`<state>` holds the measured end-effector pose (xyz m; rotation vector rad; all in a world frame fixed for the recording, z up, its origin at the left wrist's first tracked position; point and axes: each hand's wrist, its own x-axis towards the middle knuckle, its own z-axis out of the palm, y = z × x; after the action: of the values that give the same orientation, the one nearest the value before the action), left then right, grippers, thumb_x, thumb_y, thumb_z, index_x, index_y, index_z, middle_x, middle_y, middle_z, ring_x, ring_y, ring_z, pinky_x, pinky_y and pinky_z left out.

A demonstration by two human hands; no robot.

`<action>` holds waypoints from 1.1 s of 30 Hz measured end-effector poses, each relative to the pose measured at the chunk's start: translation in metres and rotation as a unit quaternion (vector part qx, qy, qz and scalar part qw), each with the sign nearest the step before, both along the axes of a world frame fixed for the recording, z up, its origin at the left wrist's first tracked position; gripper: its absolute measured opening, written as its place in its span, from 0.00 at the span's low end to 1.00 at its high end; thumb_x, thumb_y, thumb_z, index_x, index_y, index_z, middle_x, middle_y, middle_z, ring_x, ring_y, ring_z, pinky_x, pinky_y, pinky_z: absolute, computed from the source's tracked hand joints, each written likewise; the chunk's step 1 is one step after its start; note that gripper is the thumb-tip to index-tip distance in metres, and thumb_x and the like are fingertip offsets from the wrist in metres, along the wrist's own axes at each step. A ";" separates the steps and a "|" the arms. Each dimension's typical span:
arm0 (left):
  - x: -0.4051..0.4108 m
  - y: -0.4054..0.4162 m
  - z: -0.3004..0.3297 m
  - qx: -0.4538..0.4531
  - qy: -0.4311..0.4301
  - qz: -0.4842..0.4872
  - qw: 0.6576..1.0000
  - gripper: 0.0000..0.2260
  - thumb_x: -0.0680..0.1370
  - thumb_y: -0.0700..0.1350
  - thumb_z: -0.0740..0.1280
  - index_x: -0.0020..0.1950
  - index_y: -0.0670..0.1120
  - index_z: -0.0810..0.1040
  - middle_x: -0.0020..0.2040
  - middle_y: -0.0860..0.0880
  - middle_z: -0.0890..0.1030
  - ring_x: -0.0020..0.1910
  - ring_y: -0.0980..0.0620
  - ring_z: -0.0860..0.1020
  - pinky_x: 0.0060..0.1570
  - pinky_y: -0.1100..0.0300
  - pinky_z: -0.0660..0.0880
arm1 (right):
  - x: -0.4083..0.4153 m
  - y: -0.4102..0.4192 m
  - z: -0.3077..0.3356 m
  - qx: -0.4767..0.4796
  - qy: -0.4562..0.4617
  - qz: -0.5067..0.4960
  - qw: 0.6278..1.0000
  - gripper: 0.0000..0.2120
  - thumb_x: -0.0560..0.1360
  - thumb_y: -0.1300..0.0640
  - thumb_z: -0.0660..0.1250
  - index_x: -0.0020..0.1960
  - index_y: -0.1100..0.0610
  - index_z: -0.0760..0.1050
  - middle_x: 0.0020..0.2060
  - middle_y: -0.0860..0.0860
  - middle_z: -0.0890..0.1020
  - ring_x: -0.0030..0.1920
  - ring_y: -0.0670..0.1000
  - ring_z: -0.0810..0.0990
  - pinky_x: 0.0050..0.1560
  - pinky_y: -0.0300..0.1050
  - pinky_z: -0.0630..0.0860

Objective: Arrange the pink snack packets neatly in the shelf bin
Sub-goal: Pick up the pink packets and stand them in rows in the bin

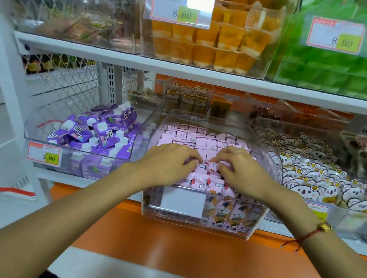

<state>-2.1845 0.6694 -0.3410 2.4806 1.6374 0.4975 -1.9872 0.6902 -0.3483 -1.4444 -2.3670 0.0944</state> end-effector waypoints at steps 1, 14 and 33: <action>0.000 0.000 0.000 0.002 0.001 -0.001 1.000 0.13 0.81 0.53 0.56 0.63 0.59 0.75 0.58 0.55 0.80 0.58 0.51 0.76 0.49 0.55 0.72 | 0.000 0.001 0.001 -0.008 -0.010 0.003 1.000 0.14 0.79 0.58 0.57 0.60 0.54 0.78 0.62 0.53 0.75 0.58 0.52 0.73 0.57 0.44 0.70; 0.017 0.000 -0.013 0.021 -0.018 -0.100 0.995 0.20 0.82 0.58 0.49 0.68 0.54 0.70 0.65 0.56 0.74 0.63 0.54 0.70 0.60 0.56 0.68 | 0.022 -0.007 0.022 0.113 -0.032 -0.062 0.991 0.09 0.78 0.52 0.63 0.55 0.50 0.80 0.49 0.48 0.80 0.47 0.46 0.72 0.44 0.42 0.66; 0.022 -0.002 -0.018 0.061 0.084 -0.107 0.989 0.23 0.81 0.59 0.45 0.67 0.50 0.71 0.63 0.53 0.74 0.62 0.54 0.68 0.62 0.55 0.67 | 0.012 -0.017 0.008 0.138 0.148 -0.023 0.979 0.04 0.79 0.55 0.61 0.48 0.55 0.73 0.42 0.49 0.79 0.45 0.50 0.75 0.44 0.50 0.72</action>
<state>-2.1626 0.6675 -0.3587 2.8162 1.4069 0.3825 -1.9751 0.6728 -0.3400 -1.2552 -2.0145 -0.0289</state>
